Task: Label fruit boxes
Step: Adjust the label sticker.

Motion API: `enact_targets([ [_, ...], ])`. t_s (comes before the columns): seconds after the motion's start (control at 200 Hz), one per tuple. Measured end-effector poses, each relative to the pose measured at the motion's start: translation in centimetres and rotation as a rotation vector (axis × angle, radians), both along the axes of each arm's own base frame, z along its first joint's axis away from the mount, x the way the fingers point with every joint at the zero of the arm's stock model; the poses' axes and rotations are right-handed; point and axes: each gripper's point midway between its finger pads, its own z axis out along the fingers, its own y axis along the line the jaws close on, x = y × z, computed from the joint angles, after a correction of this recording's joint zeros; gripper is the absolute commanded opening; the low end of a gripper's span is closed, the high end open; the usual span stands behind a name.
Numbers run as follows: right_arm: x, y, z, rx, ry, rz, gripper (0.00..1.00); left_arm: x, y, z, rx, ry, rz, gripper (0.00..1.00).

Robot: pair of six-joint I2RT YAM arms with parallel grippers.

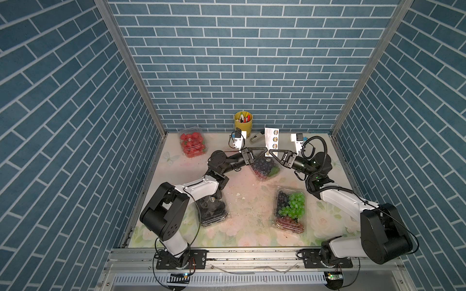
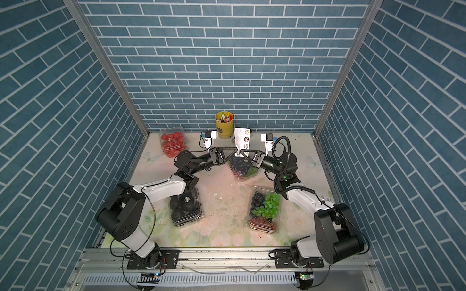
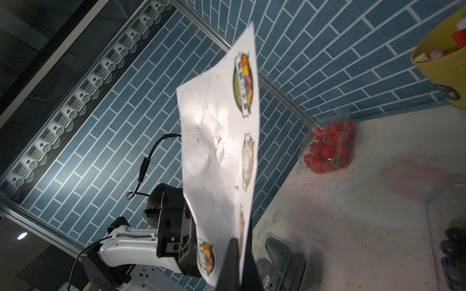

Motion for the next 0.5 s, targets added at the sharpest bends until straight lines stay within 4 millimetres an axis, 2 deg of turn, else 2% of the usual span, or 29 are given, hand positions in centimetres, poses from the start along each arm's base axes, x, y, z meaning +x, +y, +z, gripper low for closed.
enact_targets([
  [0.195,0.01,-0.08,0.08,0.001,-0.002,-0.002,0.00,0.35,-0.25,-0.73,-0.005,0.022,-0.005,0.00],
  [0.435,-0.07,-0.15,0.29,0.003,-0.008,-0.003,0.00,0.33,-0.07,-0.36,-0.024,0.019,-0.009,0.00],
  [0.5,-0.11,-0.21,0.38,0.004,-0.008,-0.004,0.00,0.50,0.13,-0.33,-0.024,0.017,-0.004,0.09],
])
